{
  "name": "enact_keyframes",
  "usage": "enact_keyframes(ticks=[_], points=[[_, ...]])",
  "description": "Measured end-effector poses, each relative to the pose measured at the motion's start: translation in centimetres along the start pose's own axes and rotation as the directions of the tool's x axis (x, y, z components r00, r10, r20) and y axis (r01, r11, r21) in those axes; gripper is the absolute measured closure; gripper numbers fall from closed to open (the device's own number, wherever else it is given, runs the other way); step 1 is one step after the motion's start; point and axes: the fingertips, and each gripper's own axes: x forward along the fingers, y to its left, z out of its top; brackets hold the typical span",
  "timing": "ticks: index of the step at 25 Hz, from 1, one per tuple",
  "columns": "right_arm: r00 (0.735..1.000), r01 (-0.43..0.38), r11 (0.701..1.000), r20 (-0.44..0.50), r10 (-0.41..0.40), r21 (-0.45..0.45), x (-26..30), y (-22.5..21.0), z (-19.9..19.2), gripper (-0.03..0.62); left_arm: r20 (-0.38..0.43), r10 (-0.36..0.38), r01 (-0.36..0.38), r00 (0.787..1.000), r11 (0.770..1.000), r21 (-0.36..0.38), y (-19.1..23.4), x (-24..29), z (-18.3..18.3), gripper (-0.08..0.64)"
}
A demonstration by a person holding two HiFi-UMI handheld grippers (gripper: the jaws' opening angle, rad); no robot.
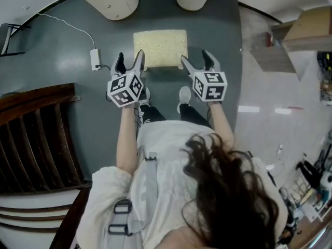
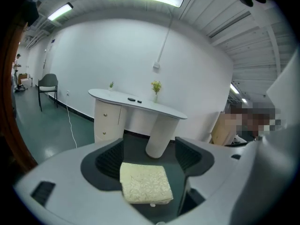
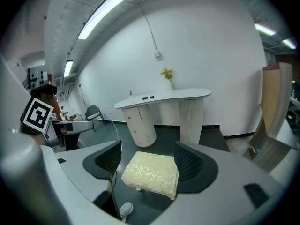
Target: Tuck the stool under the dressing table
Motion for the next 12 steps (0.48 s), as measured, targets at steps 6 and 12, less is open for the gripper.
enact_keyframes(ticks=[6, 12], points=[[0.996, 0.028, 1.0, -0.082, -0.027, 0.005, 5.7, -2.5, -4.6, 0.238, -0.053, 0.008, -0.003, 0.999, 0.996, 0.09, 4.9, 4.8, -5.1, 0.236], [0.99, 0.059, 0.998, -0.131, -0.06, -0.007, 12.7, -5.8, -11.0, 0.239, -0.13, 0.033, -0.007, 0.991, 0.982, 0.189, 10.5, 9.5, -13.0, 0.236]])
